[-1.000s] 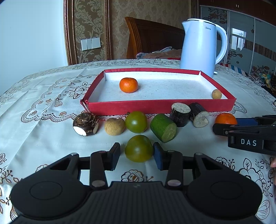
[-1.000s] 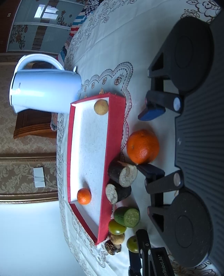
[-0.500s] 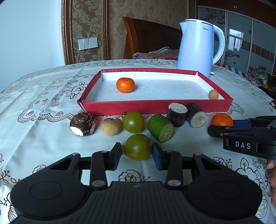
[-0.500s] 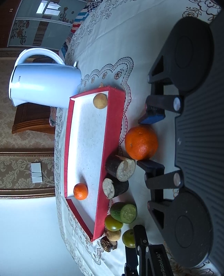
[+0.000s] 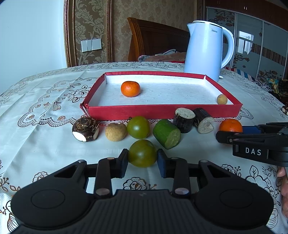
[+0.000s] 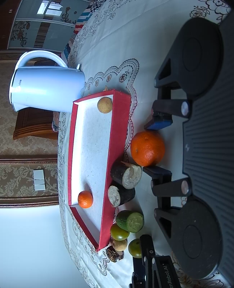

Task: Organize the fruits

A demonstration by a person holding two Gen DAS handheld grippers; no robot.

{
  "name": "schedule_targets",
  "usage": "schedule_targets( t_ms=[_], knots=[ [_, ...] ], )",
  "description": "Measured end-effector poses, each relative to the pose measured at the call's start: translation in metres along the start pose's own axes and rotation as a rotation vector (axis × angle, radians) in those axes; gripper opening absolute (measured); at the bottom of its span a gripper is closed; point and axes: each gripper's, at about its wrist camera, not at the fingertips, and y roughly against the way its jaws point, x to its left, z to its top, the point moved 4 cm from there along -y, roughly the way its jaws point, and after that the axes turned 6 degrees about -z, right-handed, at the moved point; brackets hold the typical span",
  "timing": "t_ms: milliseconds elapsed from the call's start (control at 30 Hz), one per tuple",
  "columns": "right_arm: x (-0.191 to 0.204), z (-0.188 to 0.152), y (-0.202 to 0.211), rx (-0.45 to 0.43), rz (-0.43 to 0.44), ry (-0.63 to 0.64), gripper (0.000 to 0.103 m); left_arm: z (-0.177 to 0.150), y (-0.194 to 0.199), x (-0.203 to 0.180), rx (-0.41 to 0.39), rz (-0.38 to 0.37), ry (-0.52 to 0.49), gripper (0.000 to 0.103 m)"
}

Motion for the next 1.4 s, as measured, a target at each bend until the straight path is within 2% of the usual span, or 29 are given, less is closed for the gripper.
schedule_targets(
  t_ms=[933,1167,1400],
  knots=[
    [-0.007,-0.001,0.003,-0.023,-0.012,-0.038,0.039,0.004,0.006,0.002,-0.009,-0.006,0.015,0.033],
    [-0.009,0.001,0.008,-0.047,-0.022,-0.047,0.039,0.014,0.014,-0.005,-0.042,-0.008,-0.005,0.033],
    [-0.007,0.009,0.012,-0.071,-0.024,-0.035,0.039,0.039,0.014,-0.012,-0.080,0.001,-0.032,0.033]
  ],
)
